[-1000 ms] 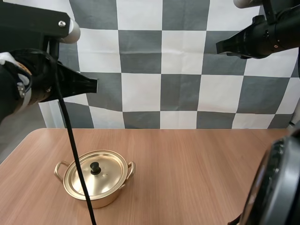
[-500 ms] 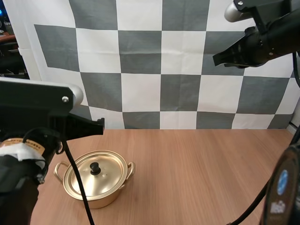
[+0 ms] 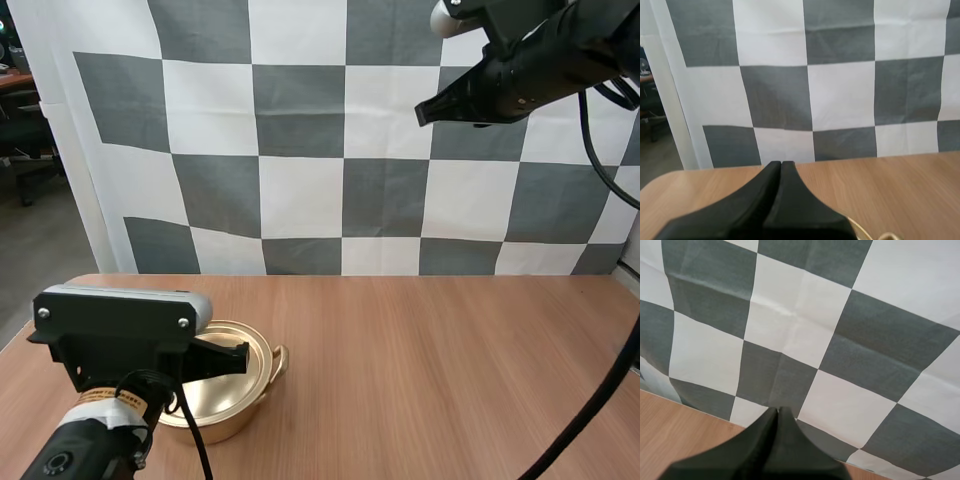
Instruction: Open the pot, put the car inside, and close it
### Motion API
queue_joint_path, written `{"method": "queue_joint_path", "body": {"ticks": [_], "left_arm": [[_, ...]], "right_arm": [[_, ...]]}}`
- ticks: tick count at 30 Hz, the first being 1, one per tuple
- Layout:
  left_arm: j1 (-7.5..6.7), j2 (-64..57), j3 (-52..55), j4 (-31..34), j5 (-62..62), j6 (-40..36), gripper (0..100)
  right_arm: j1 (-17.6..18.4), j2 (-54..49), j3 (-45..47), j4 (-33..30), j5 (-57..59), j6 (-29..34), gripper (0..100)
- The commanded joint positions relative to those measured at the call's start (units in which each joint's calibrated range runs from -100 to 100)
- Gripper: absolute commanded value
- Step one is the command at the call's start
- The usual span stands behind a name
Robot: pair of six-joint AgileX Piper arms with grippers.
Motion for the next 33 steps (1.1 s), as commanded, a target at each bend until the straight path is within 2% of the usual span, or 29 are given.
{"method": "queue_joint_path", "body": {"ticks": [1, 5, 6, 11, 13, 19, 26, 33], "left_arm": [[-0.01, 0.0, 2.2, -0.1, -0.3, 0.0, 0], [-0.01, 0.0, 5.1, -0.1, -7.7, 0.0, 0], [-0.01, 0.0, 5.1, -0.1, -4.7, 0.0, 0], [-0.01, 0.0, 5.1, -0.1, -0.8, 0.0, 0], [-0.01, 0.0, 5.1, -0.1, 3.4, 0.0, 0], [-0.01, 0.0, 5.1, -0.1, 3.6, 0.0, 0], [-0.01, 0.0, 5.1, -0.1, 3.6, 0.0, 0], [-0.01, 0.0, 5.1, -0.1, 2.2, 0.0, 0]], "right_arm": [[6.0, -1.5, 0.0, -9.6, -2.8, 10.2, 0], [11.4, -4.8, 0.0, -21.7, -5.3, 21.2, 0], [12.3, -5.5, 0.0, -25.0, -5.5, 24.0, 0], [13.0, -7.0, 0.0, -41.0, -3.8, 37.4, 0], [13.0, -7.9, 0.3, -44.2, -1.2, 41.2, 0], [13.0, -16.2, 9.4, -41.1, -6.8, 42.0, 0], [13.0, -24.7, 22.8, -40.4, -10.3, 42.1, 0], [13.0, -34.6, 36.1, -36.7, -22.1, 42.2, 0]]}}
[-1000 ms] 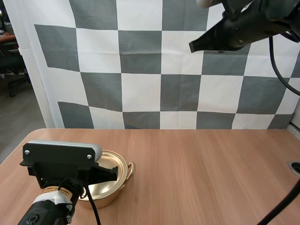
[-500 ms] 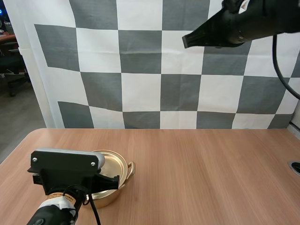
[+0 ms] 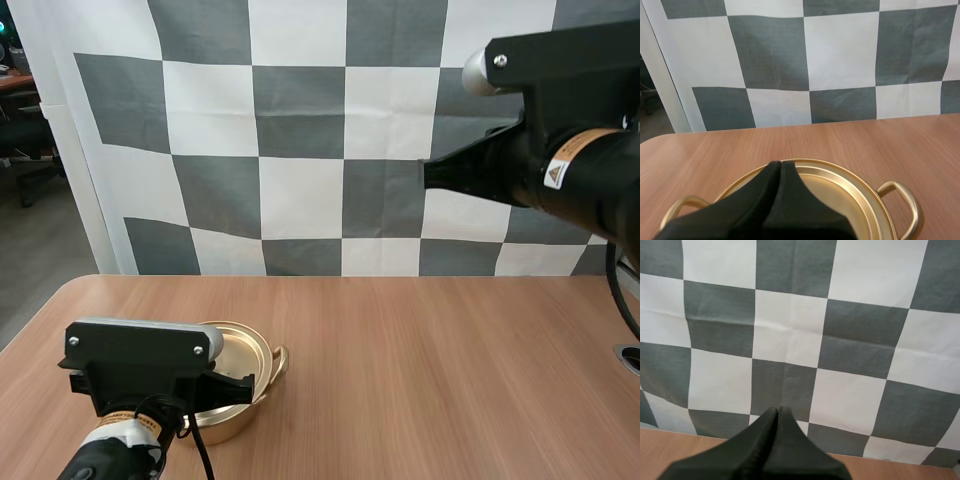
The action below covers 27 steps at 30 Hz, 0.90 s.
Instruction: Open the pot, put the car inside, and close it
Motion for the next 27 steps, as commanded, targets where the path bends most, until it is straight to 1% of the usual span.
{"method": "queue_joint_path", "body": {"ticks": [1, 4, 7, 9, 14, 19, 22, 25, 27], "left_arm": [[-0.01, 0.0, 0.0, 0.0, 0.1, 0.0, 0], [-0.01, 0.0, 0.0, 0.0, 0.1, 0.0, 0], [-0.01, 0.0, 0.0, 0.0, 0.1, 0.0, 0], [-0.01, 0.0, 0.0, 0.0, 0.1, 0.0, 0], [-0.01, 0.0, 0.0, 0.0, 0.1, 0.0, 0], [-0.01, 0.0, 0.0, 0.0, 0.1, 0.0, 0], [-0.01, 0.0, 0.0, 0.0, 0.1, 0.0, 0], [-0.01, 0.0, 0.0, 0.0, 0.1, 0.0, 0], [-0.01, 0.0, 0.0, 0.0, 0.1, 0.0, 0]], "right_arm": [[0.0, -6.9, 9.7, 2.0, -9.8, 0.0, 0], [-0.2, -11.3, 15.2, 2.6, -16.1, 0.0, 0], [-1.6, -13.0, 18.9, 4.1, -17.1, 0.0, 0], [-2.9, -13.0, 20.9, 5.5, -17.1, 0.0, 0], [-6.6, -13.0, 25.8, 8.6, -21.3, -0.1, 0], [-6.9, -15.1, 31.3, 8.9, -29.1, -0.3, 0], [-6.9, -18.3, 35.1, 6.9, -35.5, -0.3, 0], [-6.9, -21.4, 38.2, 6.4, -35.6, -0.3, 0], [-6.9, -23.4, 39.8, 6.4, -31.8, -0.3, 0]]}}
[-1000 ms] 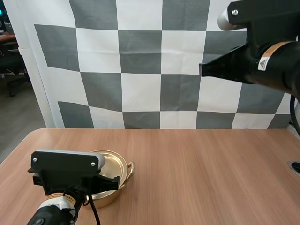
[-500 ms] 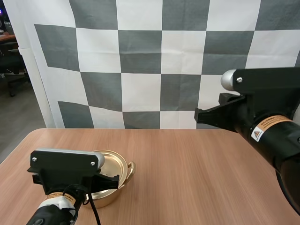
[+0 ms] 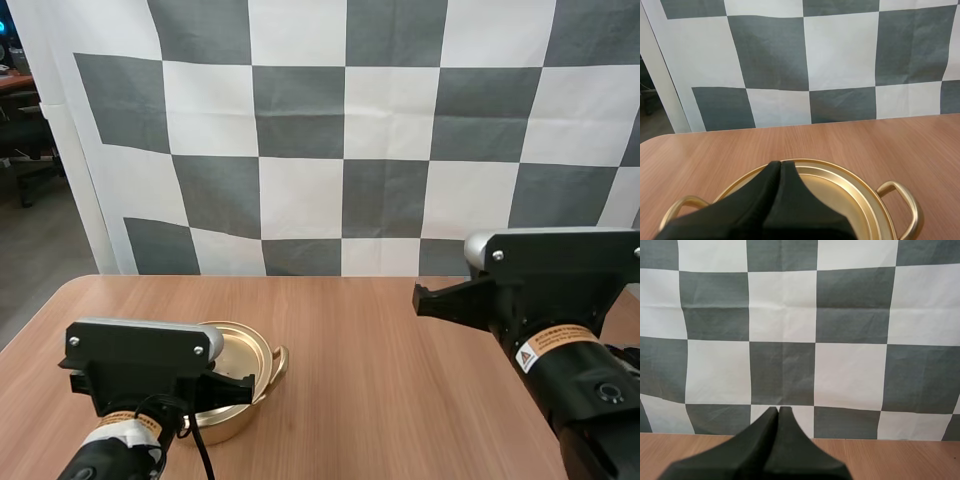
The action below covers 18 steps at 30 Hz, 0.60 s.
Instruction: Open the pot, put the car inside, and close it
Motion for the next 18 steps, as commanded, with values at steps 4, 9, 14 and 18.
{"method": "queue_joint_path", "body": {"ticks": [4, 9, 14, 18], "left_arm": [[-0.01, 0.0, 0.0, 0.0, 0.1, 0.0, 0], [-0.01, 0.0, 0.0, 0.0, 0.1, 0.0, 0], [-0.01, 0.0, 0.0, 0.0, 0.1, 0.0, 0], [-0.01, 0.0, 0.0, 0.0, 0.1, 0.0, 0]], "right_arm": [[0.0, -3.2, 1.6, -0.1, 11.3, 0.0, 0], [0.0, -4.0, 1.6, 0.5, 13.5, 0.0, 0], [0.0, -6.4, 3.5, 5.8, 20.9, 0.0, 0], [0.0, -9.6, 6.4, 7.0, 20.2, 0.0, 0]]}}
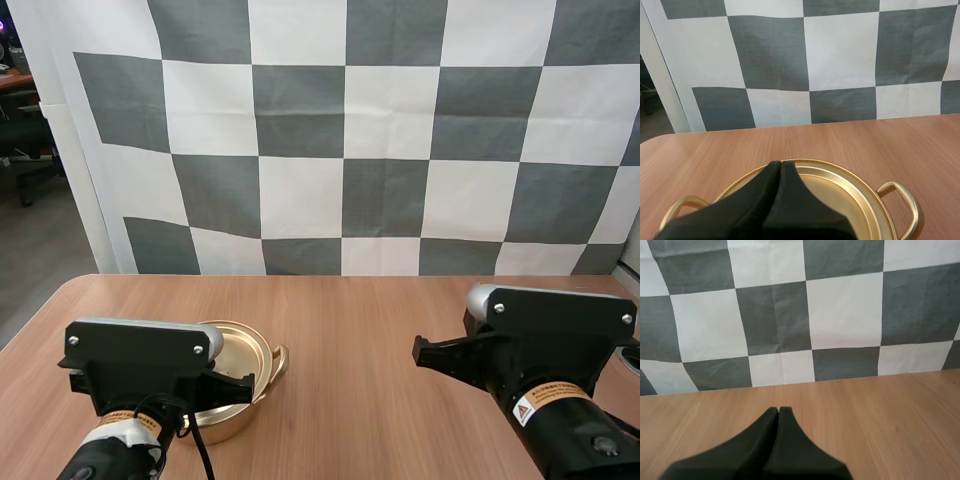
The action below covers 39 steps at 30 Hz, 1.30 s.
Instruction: Open the pot, put the car inside, and close it
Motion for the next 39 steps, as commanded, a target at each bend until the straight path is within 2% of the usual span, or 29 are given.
{"method": "queue_joint_path", "body": {"ticks": [1, 5, 10, 17, 21, 35, 39], "left_arm": [[-0.01, 0.0, 0.0, 0.0, 0.1, 0.0, 0], [-0.01, 0.0, 0.0, 0.0, 0.1, 0.0, 0], [-0.01, 0.0, 0.0, 0.0, 0.1, 0.0, 0], [-0.01, 0.0, 0.0, 0.0, 0.1, 0.0, 0], [-0.01, 0.0, 0.0, 0.0, 0.1, 0.0, 0], [-0.01, 0.0, 0.0, 0.0, 0.1, 0.0, 0], [-0.01, 0.0, 0.0, 0.0, 0.1, 0.0, 0]], "right_arm": [[0.0, -1.6, 1.5, 0.1, -1.7, 0.0, 0], [0.0, -4.2, 3.6, 0.1, -3.6, 0.0, 0], [0.0, -4.2, 4.7, 0.3, 2.5, 0.0, 0], [0.0, -4.2, 4.8, 0.7, 2.3, 0.1, 0], [0.0, -4.2, 4.6, -2.3, 0.6, 0.1, 0], [0.0, -4.2, 4.6, -2.3, 0.4, 0.1, 0], [0.0, -4.2, 4.7, -0.1, 2.0, 0.1, 0]]}}
